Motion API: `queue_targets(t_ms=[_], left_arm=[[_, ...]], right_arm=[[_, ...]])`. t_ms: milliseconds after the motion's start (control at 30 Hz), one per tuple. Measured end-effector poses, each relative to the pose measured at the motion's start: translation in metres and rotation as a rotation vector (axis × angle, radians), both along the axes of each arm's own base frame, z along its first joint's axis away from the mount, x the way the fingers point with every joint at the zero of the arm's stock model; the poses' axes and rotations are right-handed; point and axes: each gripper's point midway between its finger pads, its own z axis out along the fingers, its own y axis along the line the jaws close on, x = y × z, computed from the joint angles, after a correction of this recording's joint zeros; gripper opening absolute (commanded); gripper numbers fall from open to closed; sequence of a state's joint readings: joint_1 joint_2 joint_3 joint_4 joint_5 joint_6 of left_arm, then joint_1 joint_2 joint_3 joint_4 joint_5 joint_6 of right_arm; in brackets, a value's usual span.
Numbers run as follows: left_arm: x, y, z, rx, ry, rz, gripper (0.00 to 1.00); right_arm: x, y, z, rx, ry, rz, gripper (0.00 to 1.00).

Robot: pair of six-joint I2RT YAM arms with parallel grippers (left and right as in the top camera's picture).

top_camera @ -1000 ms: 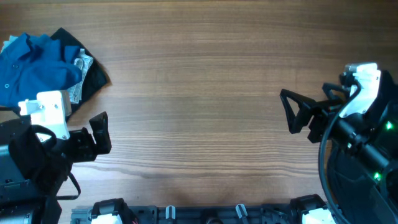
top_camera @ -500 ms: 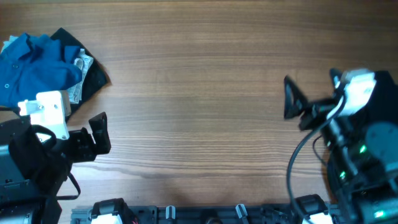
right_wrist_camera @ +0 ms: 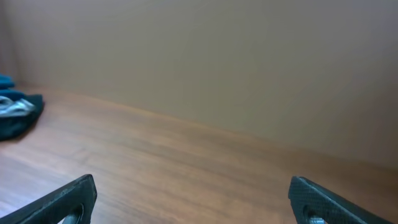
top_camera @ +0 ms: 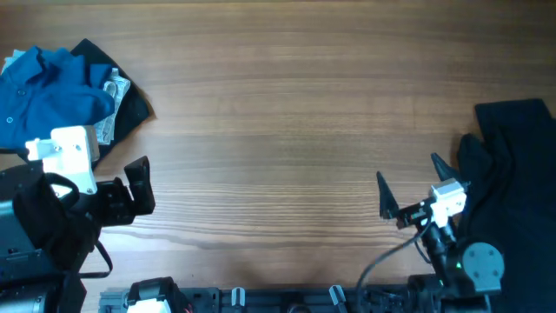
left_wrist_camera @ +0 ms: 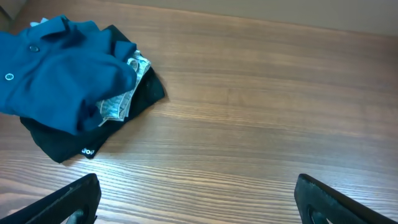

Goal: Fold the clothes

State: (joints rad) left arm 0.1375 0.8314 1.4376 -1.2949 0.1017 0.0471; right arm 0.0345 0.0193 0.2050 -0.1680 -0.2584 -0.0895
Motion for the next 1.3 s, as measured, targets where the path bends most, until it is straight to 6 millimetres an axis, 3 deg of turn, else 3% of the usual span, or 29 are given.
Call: queue_targets(t_ms=[133, 267, 1100, 1233, 1300], left_arm=[[0.0, 0.0, 0.0, 0.0, 0.0, 0.0, 1.0], [0.0, 0.0, 0.0, 0.0, 0.0, 0.0, 1.0], [0.0, 0.0, 0.0, 0.0, 0.0, 0.0, 1.0], [-0.006, -0.009, -0.004, -0.001, 0.021, -0.041, 1.0], [0.007, -0.016, 0.014, 0.014, -0.113, -0.081, 1.0]], right_arm=[[0.014, -0.016, -0.016, 0.057, -0.048, -0.065, 1.0], [0.02, -0.021, -0.046, 0.064, 0.007, -0.088, 1.0], [0.02, -0.022, -0.049, 0.064, 0.023, -0.092, 1.0], [0.02, -0.022, -0.049, 0.064, 0.024, -0.092, 1.0], [0.02, -0.022, -0.049, 0.064, 0.024, -0.093, 1.0]])
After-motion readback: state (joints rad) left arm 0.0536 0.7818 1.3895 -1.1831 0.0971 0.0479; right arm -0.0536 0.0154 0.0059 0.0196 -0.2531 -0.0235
